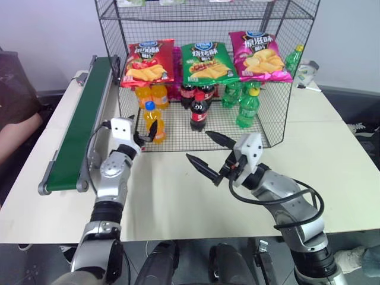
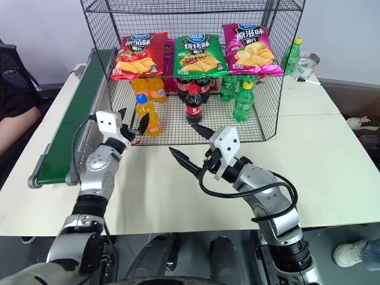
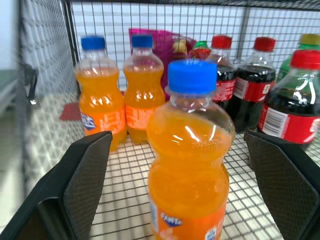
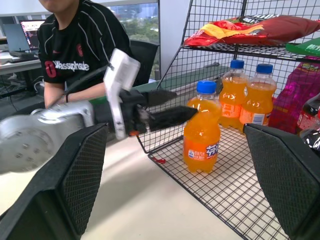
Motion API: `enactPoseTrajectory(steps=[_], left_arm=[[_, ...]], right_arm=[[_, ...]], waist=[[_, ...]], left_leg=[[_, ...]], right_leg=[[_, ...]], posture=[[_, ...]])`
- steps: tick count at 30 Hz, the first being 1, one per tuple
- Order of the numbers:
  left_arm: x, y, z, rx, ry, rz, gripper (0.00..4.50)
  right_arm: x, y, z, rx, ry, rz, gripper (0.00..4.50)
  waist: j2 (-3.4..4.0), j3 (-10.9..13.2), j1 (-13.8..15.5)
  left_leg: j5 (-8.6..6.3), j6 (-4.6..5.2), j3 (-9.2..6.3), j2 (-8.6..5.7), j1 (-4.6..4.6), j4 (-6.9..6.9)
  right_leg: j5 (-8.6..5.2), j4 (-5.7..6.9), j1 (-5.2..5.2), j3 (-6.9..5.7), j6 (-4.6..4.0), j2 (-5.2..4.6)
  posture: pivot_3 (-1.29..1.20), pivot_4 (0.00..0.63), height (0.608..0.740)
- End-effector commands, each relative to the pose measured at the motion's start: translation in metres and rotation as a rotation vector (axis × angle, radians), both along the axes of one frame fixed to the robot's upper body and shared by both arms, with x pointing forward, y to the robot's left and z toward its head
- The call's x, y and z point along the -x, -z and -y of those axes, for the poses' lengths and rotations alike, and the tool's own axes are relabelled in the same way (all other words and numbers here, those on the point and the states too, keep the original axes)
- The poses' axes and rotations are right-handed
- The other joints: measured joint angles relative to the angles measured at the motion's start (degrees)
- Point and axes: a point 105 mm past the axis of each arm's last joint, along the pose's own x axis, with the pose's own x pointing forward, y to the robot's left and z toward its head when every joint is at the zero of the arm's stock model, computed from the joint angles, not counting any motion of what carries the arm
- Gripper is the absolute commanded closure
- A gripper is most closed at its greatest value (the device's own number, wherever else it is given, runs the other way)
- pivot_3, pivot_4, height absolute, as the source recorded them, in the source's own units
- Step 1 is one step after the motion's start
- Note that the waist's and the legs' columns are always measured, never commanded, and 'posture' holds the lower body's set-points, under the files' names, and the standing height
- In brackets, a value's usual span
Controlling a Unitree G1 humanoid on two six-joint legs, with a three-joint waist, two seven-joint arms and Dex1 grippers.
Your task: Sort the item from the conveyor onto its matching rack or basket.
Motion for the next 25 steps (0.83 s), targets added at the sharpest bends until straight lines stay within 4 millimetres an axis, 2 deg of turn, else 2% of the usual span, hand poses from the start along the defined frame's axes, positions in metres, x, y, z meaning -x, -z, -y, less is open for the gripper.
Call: enactPoseTrajectory(steps=[1, 4, 7, 14, 25], left_arm=[[0.016, -0.025, -0.008, 0.001, 0.030, 0.038, 0.09], [0.037, -0.030, -0.015, -0.042, 0.090, 0.002, 0.09], [0.053, -0.036, -0.030, -0.093, 0.109, -0.040, 0.09], [0.078, -0.046, -0.057, -0.145, 0.122, -0.121, 0.09], [0.088, -0.040, -0.054, -0.151, 0.158, -0.182, 0.09]], right_arm=[[0.007, -0.009, -0.001, -0.019, -0.016, 0.048, 0.00], [0.008, -0.007, 0.001, -0.023, -0.011, 0.040, 0.00], [0.009, -0.007, 0.003, -0.023, -0.008, 0.038, 0.00], [0.014, -0.016, 0.006, -0.025, 0.000, 0.038, 0.00], [0.021, -0.029, 0.001, -0.031, 0.005, 0.034, 0.00]], waist=[[0.00, 0.00, 0.04], [0.01, -0.01, -0.07], [0.04, -0.01, -0.13], [0.07, 0.00, 0.24], [0.07, 0.00, 0.39]], left_leg=[[0.00, 0.00, 0.00, 0.00, 0.00, 0.00], [0.00, 0.00, 0.00, 0.02, 0.02, -0.01], [-0.01, -0.01, 0.00, 0.05, 0.03, -0.06], [-0.02, -0.01, 0.00, 0.05, 0.03, -0.06], [-0.02, -0.01, 0.00, 0.06, 0.03, -0.08]], right_leg=[[0.00, 0.00, 0.00, 0.01, 0.00, -0.01], [-0.01, 0.00, 0.00, 0.02, -0.01, -0.05], [-0.01, 0.00, -0.03, 0.03, -0.03, -0.04], [-0.04, -0.02, -0.24, 0.07, -0.07, -0.08], [-0.12, -0.03, -0.28, 0.11, -0.22, -0.09]], posture=[[0.00, 0.150, 0.740], [0.00, 0.150, 0.740], [0.00, 0.150, 0.740], [0.00, 0.150, 0.740], [0.00, 0.150, 0.740]])
